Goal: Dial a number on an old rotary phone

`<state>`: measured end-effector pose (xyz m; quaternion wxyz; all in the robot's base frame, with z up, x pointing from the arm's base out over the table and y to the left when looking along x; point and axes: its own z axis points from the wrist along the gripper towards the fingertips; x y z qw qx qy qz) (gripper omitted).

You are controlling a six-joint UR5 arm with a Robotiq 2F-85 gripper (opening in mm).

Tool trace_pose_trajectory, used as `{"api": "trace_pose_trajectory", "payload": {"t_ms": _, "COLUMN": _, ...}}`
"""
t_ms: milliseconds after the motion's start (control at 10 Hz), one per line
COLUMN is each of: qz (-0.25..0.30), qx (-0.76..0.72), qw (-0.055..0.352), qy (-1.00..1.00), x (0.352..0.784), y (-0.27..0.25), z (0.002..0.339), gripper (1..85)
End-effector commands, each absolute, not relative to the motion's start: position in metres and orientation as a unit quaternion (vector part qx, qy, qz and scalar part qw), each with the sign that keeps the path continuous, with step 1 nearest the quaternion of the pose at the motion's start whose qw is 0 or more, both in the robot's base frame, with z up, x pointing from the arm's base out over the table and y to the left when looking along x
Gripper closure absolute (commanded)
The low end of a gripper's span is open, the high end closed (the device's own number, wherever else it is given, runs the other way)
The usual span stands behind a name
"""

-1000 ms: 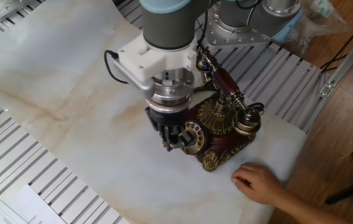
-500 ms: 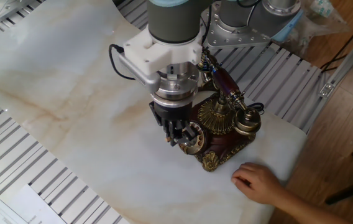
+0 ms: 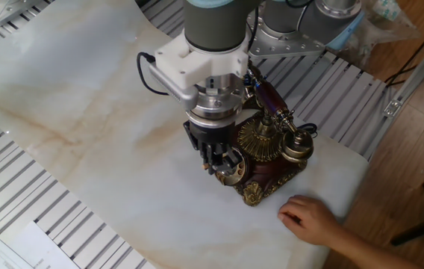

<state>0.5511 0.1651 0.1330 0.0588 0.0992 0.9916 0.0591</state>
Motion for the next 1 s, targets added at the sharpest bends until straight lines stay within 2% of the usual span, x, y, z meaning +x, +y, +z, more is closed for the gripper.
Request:
{"api": "trace_pose_trajectory", "payload": {"t_ms": 0, "qz": 0.065, "qx": 0.101, "qw": 0.058, "qy": 0.991, "x": 0.5498, "y": 0.1656, "z": 0.1313, "gripper": 84.3}}
{"api": "trace_pose_trajectory", "payload": {"t_ms": 500, "qz": 0.064, "qx": 0.103, "qw": 0.057, "qy": 0.991, "x": 0.5471, "y": 0.1693, "z": 0.1226, "gripper": 84.3}}
{"api": "trace_pose_trajectory", "payload": {"t_ms": 900, "qz": 0.060, "qx": 0.092, "qw": 0.053, "qy": 0.993, "x": 0.5504, "y": 0.1621, "z": 0.1300, "gripper": 84.3}}
